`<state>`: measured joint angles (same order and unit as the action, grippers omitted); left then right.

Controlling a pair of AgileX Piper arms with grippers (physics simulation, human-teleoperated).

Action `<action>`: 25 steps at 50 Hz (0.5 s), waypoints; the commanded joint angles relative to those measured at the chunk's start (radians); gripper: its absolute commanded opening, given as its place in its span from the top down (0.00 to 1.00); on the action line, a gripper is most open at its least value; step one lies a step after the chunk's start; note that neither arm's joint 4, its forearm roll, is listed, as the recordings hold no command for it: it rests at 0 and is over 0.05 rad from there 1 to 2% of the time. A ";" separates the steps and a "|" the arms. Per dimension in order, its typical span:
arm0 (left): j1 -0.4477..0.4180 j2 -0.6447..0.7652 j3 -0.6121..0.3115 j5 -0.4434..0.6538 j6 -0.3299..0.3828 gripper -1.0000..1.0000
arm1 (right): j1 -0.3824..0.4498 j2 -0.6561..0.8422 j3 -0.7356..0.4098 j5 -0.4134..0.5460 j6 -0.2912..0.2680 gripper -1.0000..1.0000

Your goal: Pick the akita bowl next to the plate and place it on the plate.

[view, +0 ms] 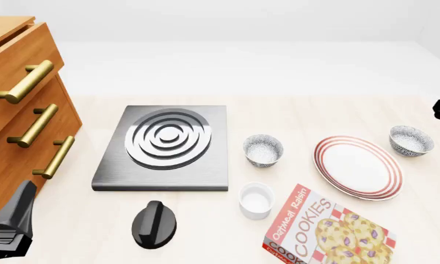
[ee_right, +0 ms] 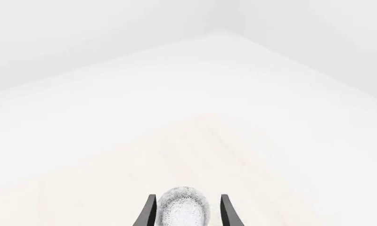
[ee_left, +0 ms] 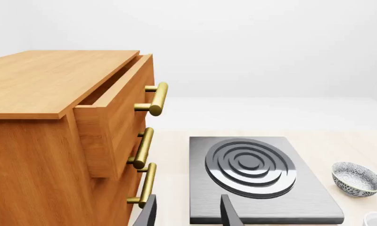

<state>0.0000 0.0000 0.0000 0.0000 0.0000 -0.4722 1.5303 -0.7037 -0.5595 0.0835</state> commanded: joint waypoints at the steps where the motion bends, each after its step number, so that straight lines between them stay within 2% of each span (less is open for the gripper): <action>1: 0.000 0.000 0.000 0.000 0.000 0.00 | -0.009 0.043 -0.015 -0.012 0.007 0.00; 25: 0.000 0.000 0.000 0.000 0.000 0.00 | -0.018 0.155 -0.067 -0.018 0.044 0.00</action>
<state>0.0000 0.0000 0.0000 0.0000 0.0000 -0.4855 1.6409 -0.7500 -0.5749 0.1120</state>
